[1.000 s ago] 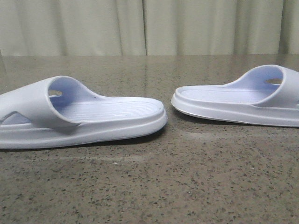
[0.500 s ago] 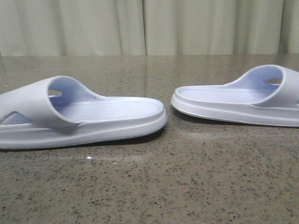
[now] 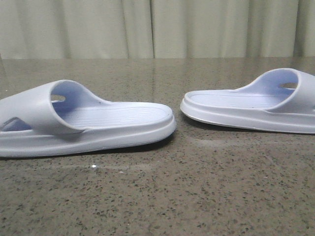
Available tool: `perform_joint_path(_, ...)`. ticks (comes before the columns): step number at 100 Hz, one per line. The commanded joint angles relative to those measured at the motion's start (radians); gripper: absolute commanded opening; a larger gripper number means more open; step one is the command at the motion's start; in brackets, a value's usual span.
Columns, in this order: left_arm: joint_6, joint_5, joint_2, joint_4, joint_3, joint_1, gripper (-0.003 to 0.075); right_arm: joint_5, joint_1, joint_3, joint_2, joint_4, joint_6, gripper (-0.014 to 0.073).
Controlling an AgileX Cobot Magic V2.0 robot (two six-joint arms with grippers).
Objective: Insert blue slippers together front up
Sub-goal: 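Lower both grippers onto the slippers, each over its nearer slipper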
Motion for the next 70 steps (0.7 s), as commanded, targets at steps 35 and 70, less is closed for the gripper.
perform_joint_path(35, 0.153, 0.041, 0.067, -0.17, -0.029, -0.011, 0.0382, -0.099, 0.002, -0.029, 0.019, -0.002, -0.002, 0.0498)
perform_joint_path(70, 0.27, 0.132, 0.147, -0.254, -0.063, -0.011, 0.0382, -0.11, 0.002, -0.028, 0.019, -0.004, -0.002, 0.0498)
